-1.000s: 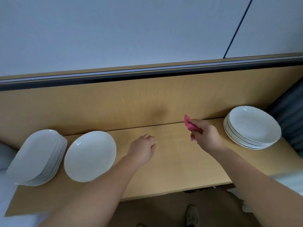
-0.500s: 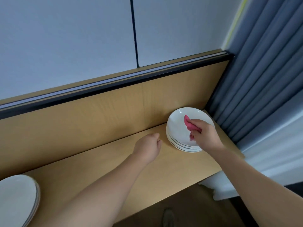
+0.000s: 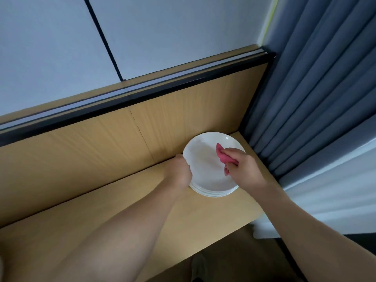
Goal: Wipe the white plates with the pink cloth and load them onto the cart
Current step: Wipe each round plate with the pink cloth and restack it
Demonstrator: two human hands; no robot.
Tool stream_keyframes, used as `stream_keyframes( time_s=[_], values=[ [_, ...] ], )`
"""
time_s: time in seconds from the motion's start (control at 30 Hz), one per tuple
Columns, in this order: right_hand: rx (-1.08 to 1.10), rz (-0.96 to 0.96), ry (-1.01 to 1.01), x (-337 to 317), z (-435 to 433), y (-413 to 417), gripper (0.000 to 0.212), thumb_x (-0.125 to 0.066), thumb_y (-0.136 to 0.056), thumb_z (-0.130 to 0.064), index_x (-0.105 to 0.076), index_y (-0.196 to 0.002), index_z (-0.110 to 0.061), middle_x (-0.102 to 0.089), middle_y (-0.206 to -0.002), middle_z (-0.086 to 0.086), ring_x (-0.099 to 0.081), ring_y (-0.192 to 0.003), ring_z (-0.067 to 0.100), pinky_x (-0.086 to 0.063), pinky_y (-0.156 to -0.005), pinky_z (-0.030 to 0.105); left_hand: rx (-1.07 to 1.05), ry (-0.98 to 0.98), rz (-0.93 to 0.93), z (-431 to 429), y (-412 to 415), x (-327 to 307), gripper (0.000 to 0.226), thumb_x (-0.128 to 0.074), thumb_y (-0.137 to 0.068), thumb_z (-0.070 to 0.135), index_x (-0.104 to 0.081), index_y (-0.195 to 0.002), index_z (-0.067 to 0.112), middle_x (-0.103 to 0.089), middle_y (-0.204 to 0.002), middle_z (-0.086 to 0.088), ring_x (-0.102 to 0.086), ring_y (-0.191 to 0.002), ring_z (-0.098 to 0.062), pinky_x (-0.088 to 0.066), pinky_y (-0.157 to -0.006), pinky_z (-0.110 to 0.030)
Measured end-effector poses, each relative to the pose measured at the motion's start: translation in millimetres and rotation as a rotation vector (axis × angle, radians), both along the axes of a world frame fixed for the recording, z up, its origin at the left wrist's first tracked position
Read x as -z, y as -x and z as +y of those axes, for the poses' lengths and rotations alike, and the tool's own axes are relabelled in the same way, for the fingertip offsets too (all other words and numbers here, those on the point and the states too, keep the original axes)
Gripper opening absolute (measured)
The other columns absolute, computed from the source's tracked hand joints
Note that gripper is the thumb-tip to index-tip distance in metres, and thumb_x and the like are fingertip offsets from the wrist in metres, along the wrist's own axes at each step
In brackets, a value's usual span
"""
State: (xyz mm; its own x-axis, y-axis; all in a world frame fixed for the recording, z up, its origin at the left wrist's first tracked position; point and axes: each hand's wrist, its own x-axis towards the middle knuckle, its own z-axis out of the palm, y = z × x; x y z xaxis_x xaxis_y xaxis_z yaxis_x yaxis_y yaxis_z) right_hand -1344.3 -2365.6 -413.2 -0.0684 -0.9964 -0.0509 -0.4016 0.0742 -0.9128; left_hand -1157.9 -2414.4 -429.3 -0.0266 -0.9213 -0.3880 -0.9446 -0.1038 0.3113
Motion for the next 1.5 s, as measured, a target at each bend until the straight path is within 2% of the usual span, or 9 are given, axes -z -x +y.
stream_keyframes(
  time_s=[0.23,0.4,0.5,0.6,0.77,1.0,1.27,1.37,1.5],
  values=[
    [-0.020,0.031,0.009,4,-7,7,0.046,-0.040,-0.091,0.013,-0.072,-0.107,-0.016,-0.063,-0.096,-0.018,-0.057,-0.063,0.016,-0.053,-0.073,0.037,-0.270,-0.071,0.233,-4,10,-7,0.030,-0.050,-0.087,0.002,-0.040,-0.115,0.003,-0.047,-0.076,0.000,-0.053,-0.073,-0.024,-0.033,-0.046,-0.028],
    [-0.054,0.050,0.022,-6,-7,6,0.045,-0.038,-0.089,0.014,-0.071,-0.097,-0.015,-0.061,-0.091,-0.020,-0.056,-0.065,0.013,-0.052,-0.072,0.035,-0.293,-0.090,0.312,-5,8,-14,0.034,-0.047,-0.086,-0.001,-0.035,-0.117,0.004,-0.050,-0.077,-0.003,-0.061,-0.075,-0.029,-0.044,-0.053,-0.030],
    [-0.080,0.041,0.034,-14,-8,4,0.039,-0.037,-0.089,0.015,-0.068,-0.088,-0.010,-0.060,-0.089,-0.021,-0.056,-0.068,0.007,-0.053,-0.072,0.040,-0.294,-0.068,0.347,1,3,-13,0.030,-0.047,-0.085,-0.002,-0.035,-0.112,0.005,-0.049,-0.077,-0.002,-0.055,-0.069,-0.023,-0.037,-0.047,-0.028],
    [-0.095,0.052,0.064,-22,-8,-2,0.037,-0.038,-0.089,0.014,-0.068,-0.098,-0.005,-0.058,-0.086,-0.020,-0.056,-0.068,0.010,-0.052,-0.072,0.042,-0.297,-0.025,0.387,9,-6,-15,0.023,-0.045,-0.084,-0.003,-0.034,-0.103,0.006,-0.048,-0.077,-0.001,-0.047,-0.065,-0.017,-0.033,-0.046,-0.029],
    [-0.106,0.043,0.124,-35,-10,-26,0.050,-0.041,-0.089,0.014,-0.071,-0.112,-0.019,-0.062,-0.091,-0.023,-0.058,-0.062,0.024,-0.054,-0.071,0.038,-0.321,0.032,0.396,22,-38,-27,0.021,-0.043,-0.085,-0.001,-0.034,-0.101,0.009,-0.049,-0.085,-0.002,-0.050,-0.075,-0.024,-0.033,-0.050,-0.029],
    [-0.161,-0.012,0.136,-44,2,-93,0.063,-0.042,-0.086,0.015,-0.067,-0.104,-0.041,-0.062,-0.088,-0.022,-0.060,-0.060,0.026,-0.057,-0.070,0.041,-0.438,0.074,0.404,61,-116,-30,0.021,-0.042,-0.084,-0.001,-0.036,-0.102,0.009,-0.052,-0.090,-0.005,-0.052,-0.078,-0.024,-0.038,-0.054,-0.029],
    [-0.317,0.002,0.110,-27,37,-200,0.053,-0.042,-0.084,0.015,-0.070,-0.106,-0.024,-0.063,-0.092,-0.019,-0.058,-0.059,0.025,-0.050,-0.062,0.023,-0.604,0.080,0.375,127,-222,-12,0.020,-0.042,-0.083,-0.001,-0.042,-0.101,0.008,-0.052,-0.082,-0.002,-0.048,-0.069,-0.020,-0.034,-0.050,-0.027],
    [-0.350,0.016,0.048,-11,52,-236,0.051,-0.043,-0.085,0.013,-0.071,-0.115,-0.017,-0.064,-0.097,-0.013,-0.057,-0.059,0.014,-0.052,-0.064,0.026,-0.651,0.071,0.338,152,-254,-1,0.019,-0.042,-0.084,-0.001,-0.041,-0.101,0.008,-0.050,-0.082,-0.002,-0.049,-0.073,-0.023,-0.034,-0.051,-0.027],
    [-0.396,0.073,0.003,10,70,-271,0.048,-0.041,-0.080,0.013,-0.071,-0.106,-0.013,-0.063,-0.097,-0.003,-0.055,-0.058,0.014,-0.053,-0.066,0.036,-0.703,0.041,0.316,177,-284,17,0.019,-0.042,-0.085,-0.002,-0.041,-0.100,0.009,-0.051,-0.084,-0.002,-0.050,-0.077,-0.024,-0.035,-0.053,-0.027]
  ],
)
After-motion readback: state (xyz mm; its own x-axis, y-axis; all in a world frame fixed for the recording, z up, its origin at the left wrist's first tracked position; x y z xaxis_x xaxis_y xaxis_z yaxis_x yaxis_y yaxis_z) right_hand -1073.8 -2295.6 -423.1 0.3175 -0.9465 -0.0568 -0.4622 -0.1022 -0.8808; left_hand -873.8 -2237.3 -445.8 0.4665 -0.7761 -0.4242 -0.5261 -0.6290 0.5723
